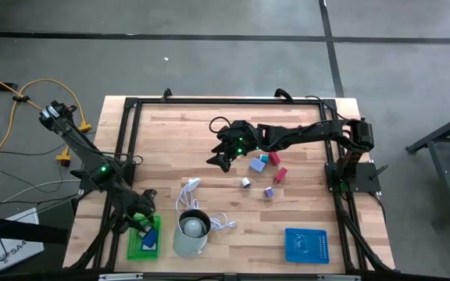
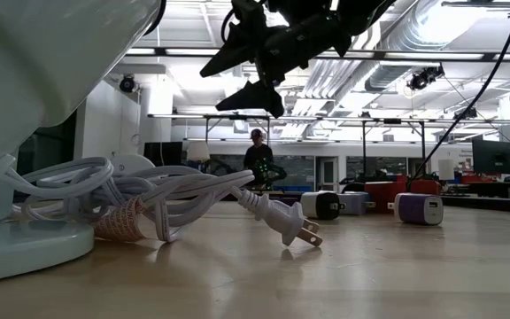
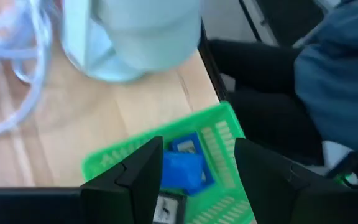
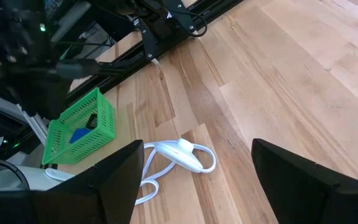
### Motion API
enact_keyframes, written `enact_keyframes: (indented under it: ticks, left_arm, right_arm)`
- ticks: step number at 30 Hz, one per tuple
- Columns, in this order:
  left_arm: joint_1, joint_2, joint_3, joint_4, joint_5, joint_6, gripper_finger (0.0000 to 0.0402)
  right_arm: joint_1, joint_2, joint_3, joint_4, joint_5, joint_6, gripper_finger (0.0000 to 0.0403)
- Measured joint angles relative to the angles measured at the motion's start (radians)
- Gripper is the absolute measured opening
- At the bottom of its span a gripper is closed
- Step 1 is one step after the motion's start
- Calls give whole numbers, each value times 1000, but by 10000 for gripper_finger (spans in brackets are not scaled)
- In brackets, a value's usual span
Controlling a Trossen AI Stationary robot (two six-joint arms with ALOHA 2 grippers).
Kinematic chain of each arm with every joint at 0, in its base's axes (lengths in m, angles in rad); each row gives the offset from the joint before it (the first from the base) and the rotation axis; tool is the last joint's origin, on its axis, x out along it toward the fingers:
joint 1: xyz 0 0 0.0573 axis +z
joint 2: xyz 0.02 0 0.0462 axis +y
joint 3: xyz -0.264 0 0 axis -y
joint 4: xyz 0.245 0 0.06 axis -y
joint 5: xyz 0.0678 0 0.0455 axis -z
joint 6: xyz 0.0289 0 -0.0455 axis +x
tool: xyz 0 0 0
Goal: Pick & Place Office items
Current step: Put the dark blue digital timer into the green basket
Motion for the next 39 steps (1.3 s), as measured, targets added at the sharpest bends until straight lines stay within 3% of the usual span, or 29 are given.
enact_keyframes:
  ticks: [8, 14, 19, 23, 29, 39]
  left_arm:
    - [44, -50, 0, -48, -181, 23, 193]
    - [211, -32, 0, -58, -189, 40, 193]
    - [380, -19, 0, -54, -181, 170, 193]
    - [518, -19, 0, -44, -127, 284, 193]
    - [745, -1, 0, -16, 35, 456, 193]
    - [1043, 172, 0, 250, 249, 684, 193]
  right_arm:
    - [0, 0, 0, 0, 0, 0, 285]
    - [0, 0, 0, 0, 0, 0, 285]
    - [0, 0, 0, 0, 0, 0, 285]
    - [0, 0, 0, 0, 0, 0, 285]
    - [0, 0, 0, 0, 0, 0, 285]
    - [0, 0, 0, 0, 0, 0, 285]
